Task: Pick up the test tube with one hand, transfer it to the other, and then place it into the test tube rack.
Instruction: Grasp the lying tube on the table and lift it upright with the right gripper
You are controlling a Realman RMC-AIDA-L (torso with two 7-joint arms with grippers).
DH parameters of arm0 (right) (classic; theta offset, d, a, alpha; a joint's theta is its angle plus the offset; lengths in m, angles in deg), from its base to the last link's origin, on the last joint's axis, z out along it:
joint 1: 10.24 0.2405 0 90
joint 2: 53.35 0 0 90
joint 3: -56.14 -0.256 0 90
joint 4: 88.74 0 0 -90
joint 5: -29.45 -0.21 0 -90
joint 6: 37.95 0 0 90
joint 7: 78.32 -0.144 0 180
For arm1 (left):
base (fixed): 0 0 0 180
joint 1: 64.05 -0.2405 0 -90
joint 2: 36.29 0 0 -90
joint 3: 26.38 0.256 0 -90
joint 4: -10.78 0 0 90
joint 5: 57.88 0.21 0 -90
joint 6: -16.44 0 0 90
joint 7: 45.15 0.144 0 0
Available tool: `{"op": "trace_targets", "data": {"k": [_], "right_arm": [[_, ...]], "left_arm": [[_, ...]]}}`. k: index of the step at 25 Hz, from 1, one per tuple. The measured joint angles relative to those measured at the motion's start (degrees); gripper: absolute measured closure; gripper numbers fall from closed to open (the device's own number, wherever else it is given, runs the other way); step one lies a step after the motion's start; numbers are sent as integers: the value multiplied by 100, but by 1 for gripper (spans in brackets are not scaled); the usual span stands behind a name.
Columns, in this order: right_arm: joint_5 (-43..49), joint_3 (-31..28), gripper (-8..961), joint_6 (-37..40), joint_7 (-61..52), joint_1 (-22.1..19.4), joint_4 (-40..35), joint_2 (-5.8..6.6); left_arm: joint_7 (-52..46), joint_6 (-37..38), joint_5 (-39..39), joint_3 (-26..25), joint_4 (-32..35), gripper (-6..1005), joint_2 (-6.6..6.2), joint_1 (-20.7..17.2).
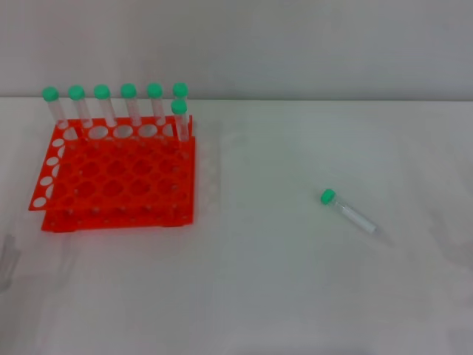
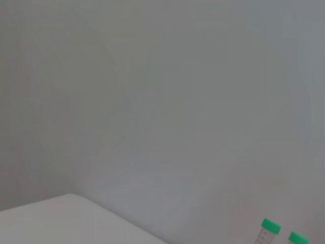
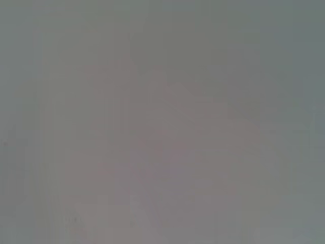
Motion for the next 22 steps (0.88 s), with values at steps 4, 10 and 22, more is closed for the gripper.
{"op": "trace_targets", "data": {"k": [4, 10, 22], "right_arm": [[3, 0, 183, 0, -4, 0, -11, 0], [5, 0, 184, 71, 7, 47, -27, 0], [22, 1163, 185, 318, -694, 294, -546, 83]], "left_arm": [[0, 18, -51, -1, -4, 118, -3, 26], [-1, 22, -194, 0, -3, 118, -4, 10], [0, -14, -277, 0, 7, 119, 1, -68]]}}
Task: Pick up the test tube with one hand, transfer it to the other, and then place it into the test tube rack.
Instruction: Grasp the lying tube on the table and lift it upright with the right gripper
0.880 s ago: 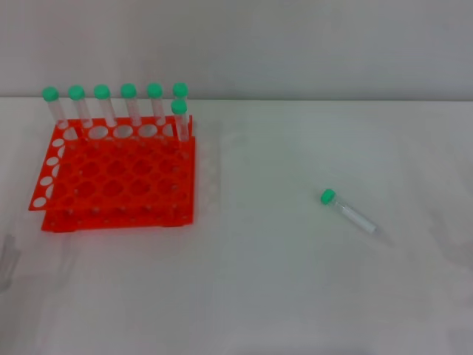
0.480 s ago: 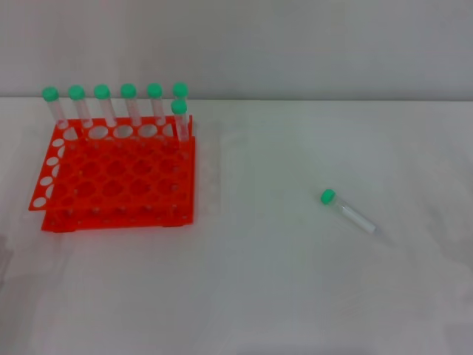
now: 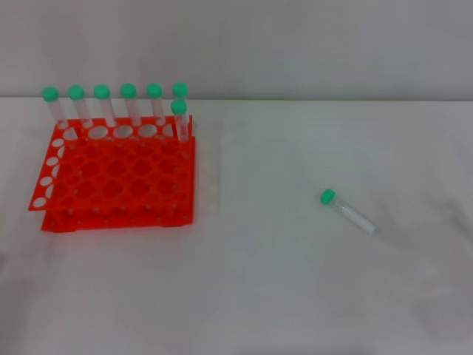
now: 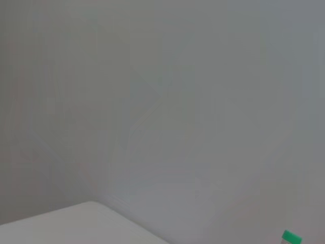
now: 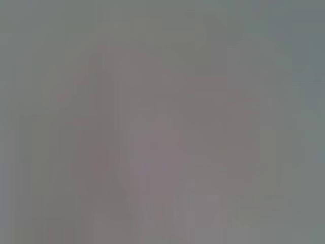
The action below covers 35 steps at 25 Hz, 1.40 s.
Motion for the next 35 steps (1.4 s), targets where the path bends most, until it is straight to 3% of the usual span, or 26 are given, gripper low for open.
{"op": "trace_targets", "data": {"k": [3, 6, 8, 11, 14, 19, 21, 24, 27, 35], "right_arm": [[351, 752, 185, 501, -968, -93, -895, 181], [1327, 1103, 186, 1051, -2316, -121, -2013, 396], [2350, 1105, 186, 1484, -3445, -131, -3000, 476], [3710, 1092, 186, 1878, -4886, -144, -4170, 498], [5631, 1085, 187, 2133, -6865, -145, -5743, 410], [9398, 1350, 187, 1837, -10209, 30, -8200, -43], [10373, 1691, 187, 1586, -11246, 179, -8750, -56], [11266, 2214, 187, 1067, -12251, 649, -9021, -68], [11598, 2643, 186, 761, -12750, 1188, -8796, -72], [11856, 3177, 186, 578, -13174, 2400, -7110, -119]], "left_arm": [[0, -7, -66, 0, -3, 119, 0, -71], [0, -19, -170, 4, -6, 119, 3, -144], [0, -21, -208, 7, 0, 119, 7, -163], [0, -23, -219, 4, 4, 120, 7, -196], [0, -18, -221, 7, 5, 120, 6, -220], [0, 14, -164, 47, 3, 120, -2, -214], [0, 9, -131, 52, 1, 120, -3, -204], [0, -22, -100, 53, -2, 120, -4, -214], [0, -28, -87, 53, -3, 120, -4, -223], [0, 6, -63, 53, -11, 121, 11, -216]]}}
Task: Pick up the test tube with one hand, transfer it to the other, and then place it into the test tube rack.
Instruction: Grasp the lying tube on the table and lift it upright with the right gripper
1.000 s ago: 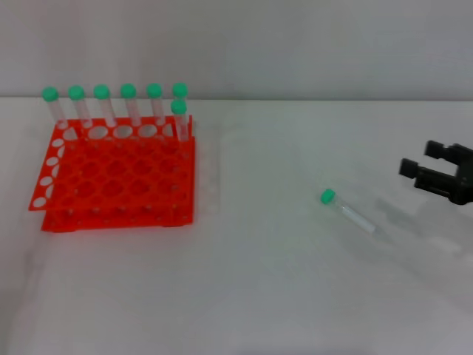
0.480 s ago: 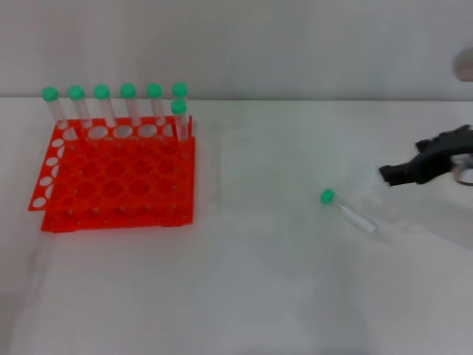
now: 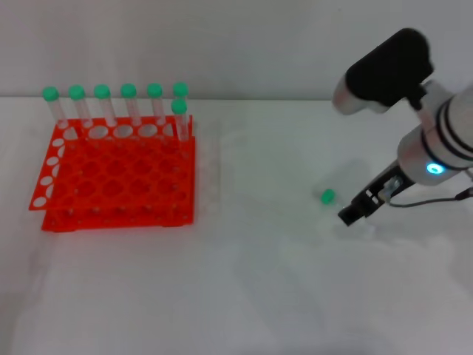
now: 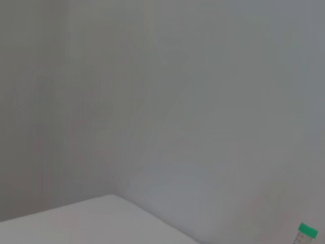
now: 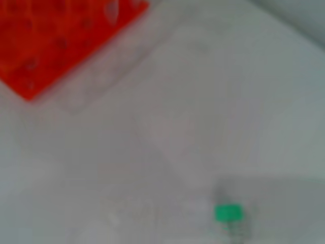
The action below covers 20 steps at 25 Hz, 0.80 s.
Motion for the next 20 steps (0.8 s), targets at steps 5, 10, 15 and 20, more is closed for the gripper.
{"op": "trace_targets", "data": {"k": [5, 10, 15, 20], "right_arm": [[4, 57, 186, 86, -15, 409, 901, -1], [1, 63, 187, 172, -14, 559, 1277, 1], [-12, 67, 297, 297, 15, 680, 1652, 2], [-42, 91, 412, 372, 45, 770, 1892, 2]], "left_arm": [[0, 14, 0, -1, -21, 121, 2, 26], [0, 29, -1, -1, -32, 121, -3, 48], [0, 39, -4, -1, -32, 121, -14, 84], [0, 40, -4, -1, -33, 122, -15, 91]]}}
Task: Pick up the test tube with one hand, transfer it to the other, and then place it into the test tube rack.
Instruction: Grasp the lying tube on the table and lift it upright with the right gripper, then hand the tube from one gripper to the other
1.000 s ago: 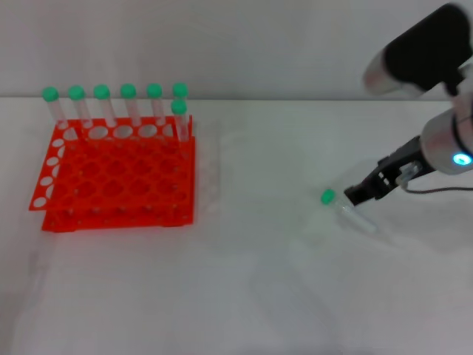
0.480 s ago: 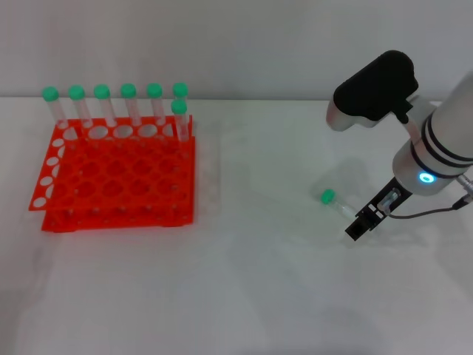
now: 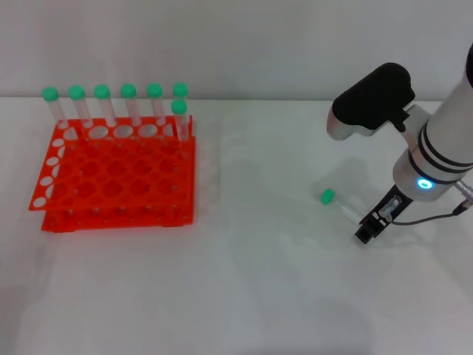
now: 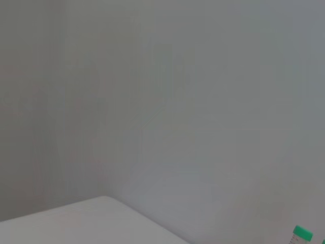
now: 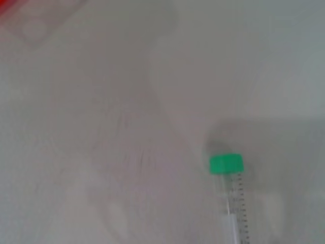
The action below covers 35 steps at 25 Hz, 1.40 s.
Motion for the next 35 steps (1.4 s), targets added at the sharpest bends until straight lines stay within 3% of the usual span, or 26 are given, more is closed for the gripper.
{"op": "trace_targets", "data": {"k": [10, 16, 21, 26, 29, 30, 32, 35], "right_arm": [[-25, 50, 594, 36, 135, 59, 144, 1], [-37, 52, 773, 115, 217, 112, 264, -14], [-42, -20, 772, 102, 230, -117, -203, 33], [-39, -472, 772, 88, 509, -705, -1272, 45], [-490, -887, 772, 431, 1003, -1407, -2174, 25], [-1055, -1050, 772, 773, 1383, -1832, -2476, 36], [-1781, -1210, 773, 1097, 1875, -2248, -2632, 51], [-3709, -1543, 773, 1514, 3314, -2993, -2481, 60]], "left_arm": [[-9, -1, -3, 0, -7, 122, 0, -2], [-9, -23, 0, 0, -7, 122, 0, -9], [-24, -55, 2, 0, -3, 123, 0, -26], [-127, -64, 0, 0, 4, 123, 0, -43], [-128, -94, 96, -1, 9, 123, -1, -35], [-111, -130, 236, 1, 25, 123, -6, -23], [-85, -218, 624, 1, 77, 123, -38, 33], [-107, -284, 809, -2, 132, 123, -58, 102]]}}
